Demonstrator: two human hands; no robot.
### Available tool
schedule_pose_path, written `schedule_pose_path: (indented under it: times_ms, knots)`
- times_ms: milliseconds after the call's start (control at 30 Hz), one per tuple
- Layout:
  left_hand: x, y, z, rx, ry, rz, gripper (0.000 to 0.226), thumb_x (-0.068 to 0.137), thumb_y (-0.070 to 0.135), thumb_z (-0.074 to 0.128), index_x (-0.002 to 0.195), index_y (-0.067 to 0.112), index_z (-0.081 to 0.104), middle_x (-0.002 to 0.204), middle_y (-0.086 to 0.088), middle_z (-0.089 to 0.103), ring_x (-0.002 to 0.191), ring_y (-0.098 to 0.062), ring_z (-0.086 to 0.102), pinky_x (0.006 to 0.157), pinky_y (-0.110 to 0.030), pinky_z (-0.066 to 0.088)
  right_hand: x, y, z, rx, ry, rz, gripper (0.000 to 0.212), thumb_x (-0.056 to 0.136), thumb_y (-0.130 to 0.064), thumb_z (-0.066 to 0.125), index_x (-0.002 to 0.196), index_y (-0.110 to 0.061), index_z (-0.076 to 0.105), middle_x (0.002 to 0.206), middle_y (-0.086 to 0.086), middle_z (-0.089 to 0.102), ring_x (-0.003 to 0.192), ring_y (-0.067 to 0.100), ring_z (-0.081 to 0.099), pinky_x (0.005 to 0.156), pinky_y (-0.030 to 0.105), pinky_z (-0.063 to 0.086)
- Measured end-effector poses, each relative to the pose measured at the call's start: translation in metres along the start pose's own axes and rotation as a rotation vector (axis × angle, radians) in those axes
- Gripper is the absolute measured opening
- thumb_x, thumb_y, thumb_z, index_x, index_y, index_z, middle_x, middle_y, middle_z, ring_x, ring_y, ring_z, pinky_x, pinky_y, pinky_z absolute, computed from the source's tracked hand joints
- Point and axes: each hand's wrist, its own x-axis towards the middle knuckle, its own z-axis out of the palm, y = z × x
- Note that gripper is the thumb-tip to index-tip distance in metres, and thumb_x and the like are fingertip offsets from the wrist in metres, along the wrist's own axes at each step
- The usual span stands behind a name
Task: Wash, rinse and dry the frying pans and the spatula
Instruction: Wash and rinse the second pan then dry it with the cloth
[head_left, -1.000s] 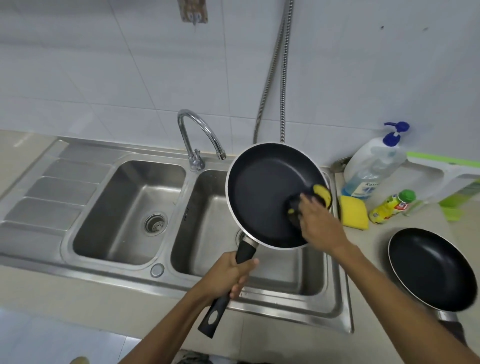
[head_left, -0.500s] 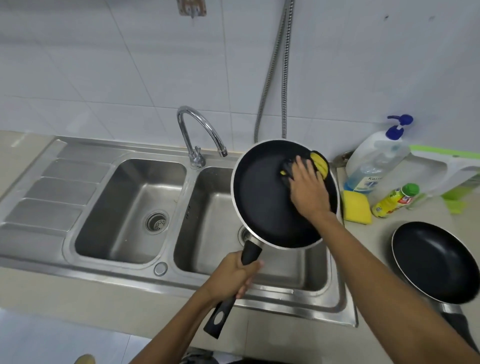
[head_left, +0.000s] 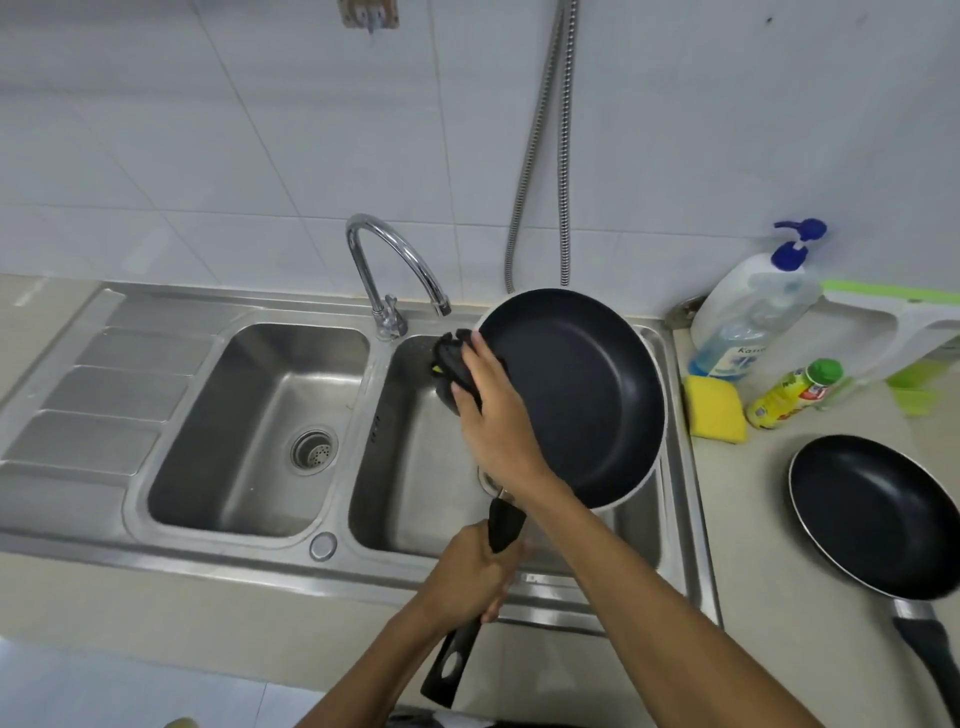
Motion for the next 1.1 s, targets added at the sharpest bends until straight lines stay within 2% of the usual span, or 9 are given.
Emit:
schedule_pose_path:
  times_ms: [133,200,333,567,700,800,867,967,1100]
  knots:
    - [-0.009,0.001,-0.005,-0.095,-0.012,-0.01,0.032,0.1,0.033,0.06,0.079,0.012,0.048,0.05,-0.002,0.046,0.036,-0.013,0.039,0.04,-0.025,0.036,0.044,0.037,-0.025,-0.31,0.072,-0.106,0.056,0.105,-0.006,0.042,0.158,-0.018,0.027,0.171,-0.003,0.009,0.157,0.027,0.009,0.126,0.053,0.017]
    - [-0.012,0.0,-0.004,-0.071,0.012,-0.006,0.033,0.1,0.032,0.061,0.078,0.012,0.046,0.046,0.0,0.046,0.035,-0.013,0.039,0.041,-0.024,0.035,0.051,0.067,-0.054,-0.531,0.157,-0.062,0.068,0.097,0.007,0.047,0.158,-0.014,0.027,0.171,-0.003,0.008,0.156,0.032,0.012,0.122,0.045,0.023]
    - [-0.01,0.002,-0.006,-0.029,0.08,-0.012,0.028,0.099,0.03,0.061,0.084,0.01,0.049,0.055,-0.002,0.049,0.039,-0.014,0.043,0.041,-0.025,0.037,0.017,0.127,-0.101,-0.787,0.146,0.083,0.068,0.083,0.009,0.062,0.148,-0.002,0.046,0.158,0.017,0.041,0.145,0.04,0.039,0.12,0.05,0.033]
    - [0.012,0.017,0.01,0.286,0.23,-0.007,0.015,0.095,0.021,0.056,0.081,0.016,0.051,0.072,0.003,0.057,0.056,-0.006,0.049,0.047,-0.012,0.039,-0.078,0.069,-0.048,0.118,-0.089,0.33,0.037,0.105,-0.009,0.047,0.13,-0.031,0.063,0.13,-0.008,0.066,0.119,0.01,0.062,0.099,0.021,0.046]
    - [0.007,0.01,0.007,0.357,0.246,-0.027,0.012,0.098,0.021,0.056,0.089,0.014,0.052,0.074,0.004,0.057,0.057,-0.007,0.053,0.046,-0.011,0.04,-0.061,0.014,-0.083,0.914,0.126,0.467,0.031,0.106,-0.012,0.047,0.126,-0.026,0.066,0.119,0.003,0.075,0.111,0.02,0.071,0.095,0.035,0.056]
    - [0.008,0.003,0.006,0.497,0.322,-0.029,0.013,0.1,0.026,0.053,0.101,0.013,0.051,0.079,0.003,0.056,0.061,-0.01,0.055,0.05,-0.015,0.04,-0.05,-0.004,-0.129,1.138,0.381,0.272,0.035,0.101,-0.008,0.048,0.134,-0.012,0.059,0.12,0.007,0.074,0.106,0.018,0.071,0.09,0.03,0.058]
    - [0.008,-0.002,0.004,0.621,0.369,-0.031,0.019,0.1,0.026,0.052,0.112,0.012,0.048,0.089,-0.003,0.061,0.073,-0.019,0.06,0.06,-0.022,0.04,-0.046,-0.001,-0.157,0.944,0.421,0.123,0.042,0.099,-0.007,0.051,0.14,-0.011,0.055,0.128,0.004,0.07,0.115,0.016,0.067,0.1,0.029,0.052]
    - [0.004,-0.002,-0.002,0.743,0.384,-0.026,0.025,0.095,0.024,0.055,0.116,0.015,0.044,0.102,-0.007,0.069,0.091,-0.028,0.068,0.066,-0.03,0.041,-0.046,0.022,-0.174,0.107,0.238,-0.019,0.042,0.102,-0.002,0.044,0.139,-0.017,0.057,0.138,-0.003,0.063,0.129,0.011,0.057,0.111,0.024,0.042]
    - [0.001,0.001,-0.006,0.834,0.401,0.006,0.031,0.091,0.023,0.058,0.114,0.019,0.038,0.103,-0.002,0.07,0.092,-0.026,0.069,0.067,-0.029,0.04,-0.066,0.073,-0.133,-0.931,-0.255,-0.42,0.06,0.085,-0.015,0.063,0.144,-0.023,0.054,0.152,-0.002,0.051,0.143,0.031,0.042,0.121,0.053,0.03]
